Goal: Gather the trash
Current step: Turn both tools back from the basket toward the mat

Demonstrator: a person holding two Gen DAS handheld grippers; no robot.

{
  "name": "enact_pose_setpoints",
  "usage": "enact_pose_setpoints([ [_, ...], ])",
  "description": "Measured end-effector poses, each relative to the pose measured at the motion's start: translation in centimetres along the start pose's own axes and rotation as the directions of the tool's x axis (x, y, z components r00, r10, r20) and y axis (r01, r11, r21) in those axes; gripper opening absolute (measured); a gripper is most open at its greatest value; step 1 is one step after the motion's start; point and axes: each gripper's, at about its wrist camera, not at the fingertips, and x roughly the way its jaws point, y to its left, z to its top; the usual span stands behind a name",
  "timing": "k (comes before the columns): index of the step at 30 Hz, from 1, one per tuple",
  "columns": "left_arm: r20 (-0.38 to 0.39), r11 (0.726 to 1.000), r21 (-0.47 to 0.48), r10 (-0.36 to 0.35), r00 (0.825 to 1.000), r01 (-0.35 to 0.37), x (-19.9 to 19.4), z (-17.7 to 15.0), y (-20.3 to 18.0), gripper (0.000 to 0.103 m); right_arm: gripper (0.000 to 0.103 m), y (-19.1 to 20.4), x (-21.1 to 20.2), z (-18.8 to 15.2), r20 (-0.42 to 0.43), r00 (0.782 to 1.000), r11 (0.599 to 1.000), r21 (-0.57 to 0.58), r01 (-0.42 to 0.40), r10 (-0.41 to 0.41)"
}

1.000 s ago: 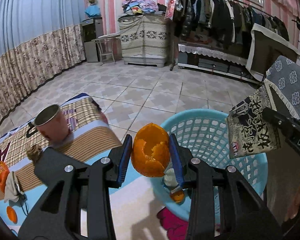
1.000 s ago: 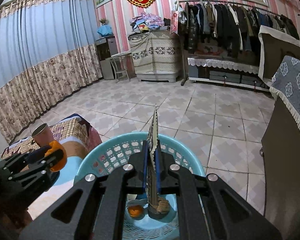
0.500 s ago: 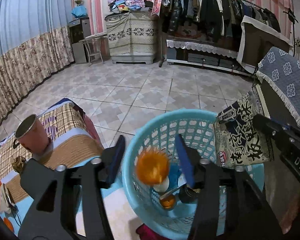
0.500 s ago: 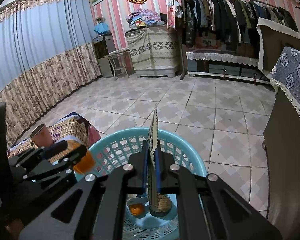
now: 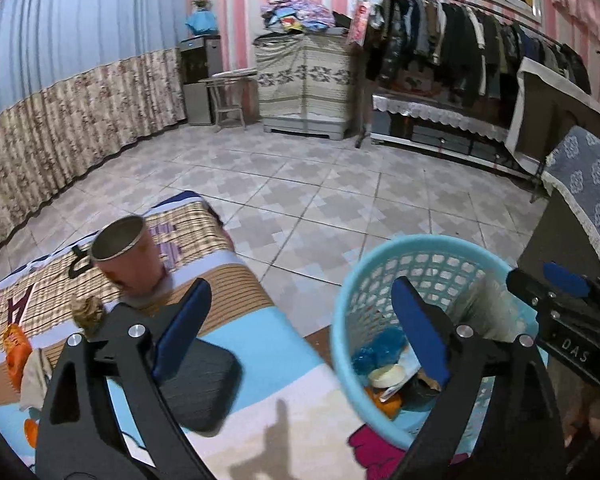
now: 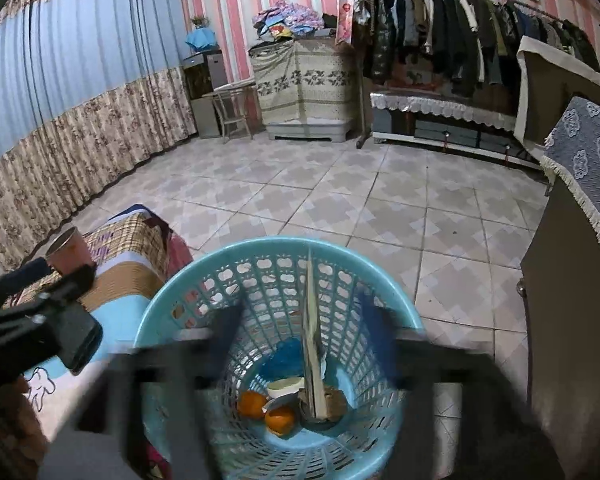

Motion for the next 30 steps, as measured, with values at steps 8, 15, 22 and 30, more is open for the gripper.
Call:
enact_pose_setpoints([
  [8,0.014,0.999,-0.035,0.041,0.999,-0.04,-1.2,-0.5,2.4,0.093,0.088,1.2,0.6,-0.4,-0.025,0.999,0.999,-0.018,0.043,-0.044],
  [15,0.02,0.995,-0.053,0.083,0.996,-0.081,-2.7,-1.6,4.6,0.096,0.095,2.1,1.0,0.0,-0.028,0.998,0.997,-0.05,0.054,-0.056],
  [22,0.01,0.986,-0.098,0.134,0.991,-0.132,-4.7,-3.2,8.6,0.097,0.097,3.8,0.0,0.1,-0.002,0.999,0.997,-0.065,0.046,-0.047],
  [30,-0.009,0.957,-0.127,0.261,0.965,-0.26,-8.0,-5.5,15.3,0.097,0.098,8.7,-1.3,0.1,0.02,1.0,0.99,-0.141,-0.009,0.012],
])
